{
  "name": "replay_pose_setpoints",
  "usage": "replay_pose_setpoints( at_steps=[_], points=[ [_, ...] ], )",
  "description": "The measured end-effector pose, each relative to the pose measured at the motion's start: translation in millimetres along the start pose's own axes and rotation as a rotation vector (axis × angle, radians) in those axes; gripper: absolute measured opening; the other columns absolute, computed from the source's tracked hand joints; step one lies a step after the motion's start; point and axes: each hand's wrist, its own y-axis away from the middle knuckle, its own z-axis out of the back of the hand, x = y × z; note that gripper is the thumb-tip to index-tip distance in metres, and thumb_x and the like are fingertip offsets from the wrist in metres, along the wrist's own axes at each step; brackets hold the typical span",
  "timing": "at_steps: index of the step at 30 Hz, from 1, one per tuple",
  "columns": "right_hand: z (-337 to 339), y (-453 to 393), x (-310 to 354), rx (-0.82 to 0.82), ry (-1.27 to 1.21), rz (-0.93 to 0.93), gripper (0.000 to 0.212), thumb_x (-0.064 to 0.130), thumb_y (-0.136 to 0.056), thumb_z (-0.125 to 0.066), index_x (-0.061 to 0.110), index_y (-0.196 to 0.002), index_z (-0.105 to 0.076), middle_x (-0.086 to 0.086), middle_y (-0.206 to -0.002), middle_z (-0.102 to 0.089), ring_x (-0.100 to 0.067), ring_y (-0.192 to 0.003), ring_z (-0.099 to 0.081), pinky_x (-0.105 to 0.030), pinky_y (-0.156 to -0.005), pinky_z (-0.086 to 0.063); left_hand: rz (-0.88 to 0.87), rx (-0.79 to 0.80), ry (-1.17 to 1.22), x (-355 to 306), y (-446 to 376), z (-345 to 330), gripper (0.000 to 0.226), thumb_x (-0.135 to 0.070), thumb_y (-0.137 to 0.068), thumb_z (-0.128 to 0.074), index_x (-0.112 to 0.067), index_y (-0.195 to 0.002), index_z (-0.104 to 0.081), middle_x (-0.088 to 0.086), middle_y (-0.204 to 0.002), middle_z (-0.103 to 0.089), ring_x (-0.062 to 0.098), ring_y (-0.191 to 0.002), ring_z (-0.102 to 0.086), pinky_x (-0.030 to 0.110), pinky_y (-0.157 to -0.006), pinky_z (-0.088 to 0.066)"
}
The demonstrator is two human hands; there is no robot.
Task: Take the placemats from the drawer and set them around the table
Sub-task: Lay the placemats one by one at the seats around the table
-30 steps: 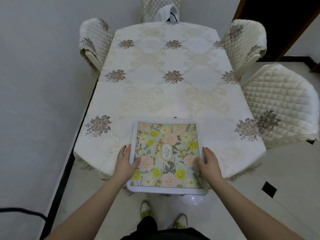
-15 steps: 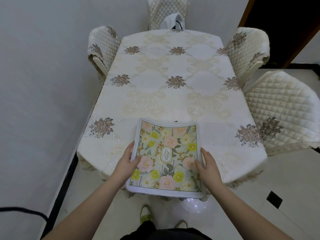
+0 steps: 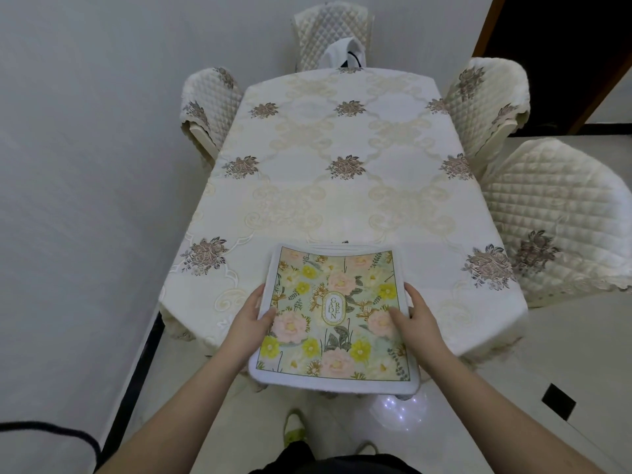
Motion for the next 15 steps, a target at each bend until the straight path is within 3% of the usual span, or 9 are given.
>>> replay_pose_setpoints(
  at_steps=[3, 5, 10, 15],
  points=[
    [16, 9, 7, 0.012, -0.104, 0.045, 0.057, 0.021, -0.098, -0.055, 0.038, -0.148, -0.031, -0.006, -0.109, -0.07, -0.017, -0.087, -0.072, -0.03, -0.067, -0.058, -0.01, -0.037, 0.062, -12, 10, -1, 0.056, -0.022, -0.101, -0.056, -0.044, -0.147, -0.033, -0.004, -0.114, -0.073, 0.011, -0.094, -0.073, 0.023, -0.07, -0.054],
    [24, 14, 12, 0.012, -0.149, 0.073, 0.057, 0.021, -0.098, -0.056, 0.04, -0.147, -0.032, -0.007, -0.106, -0.071, -0.017, -0.084, -0.073, -0.033, -0.069, -0.059, -0.032, -0.048, 0.101, -21, 16, -2, 0.056, -0.023, -0.101, -0.055, -0.05, -0.145, -0.033, -0.006, -0.108, -0.075, 0.011, -0.09, -0.074, 0.025, -0.068, -0.056],
    [42, 29, 22, -0.017, -0.209, 0.115, 0.057, 0.022, -0.097, -0.058, 0.043, -0.145, -0.036, -0.005, -0.098, -0.073, -0.019, -0.082, -0.074, -0.045, -0.075, -0.061, -0.068, -0.033, 0.235, -30, 26, -1, 0.058, -0.019, -0.101, -0.057, -0.051, -0.145, -0.035, 0.002, -0.108, -0.076, 0.028, -0.095, -0.074, 0.054, -0.084, -0.058],
    [49, 48, 30, -0.048, -0.248, 0.139, 0.054, 0.024, -0.096, -0.06, 0.048, -0.14, -0.04, -0.006, -0.095, -0.074, -0.022, -0.08, -0.074, -0.049, -0.075, -0.06, -0.084, 0.009, 0.32, -38, 33, 9, 0.058, -0.015, -0.1, -0.057, -0.054, -0.14, -0.041, 0.007, -0.115, -0.074, 0.036, -0.102, -0.071, 0.062, -0.088, -0.054]
  ],
)
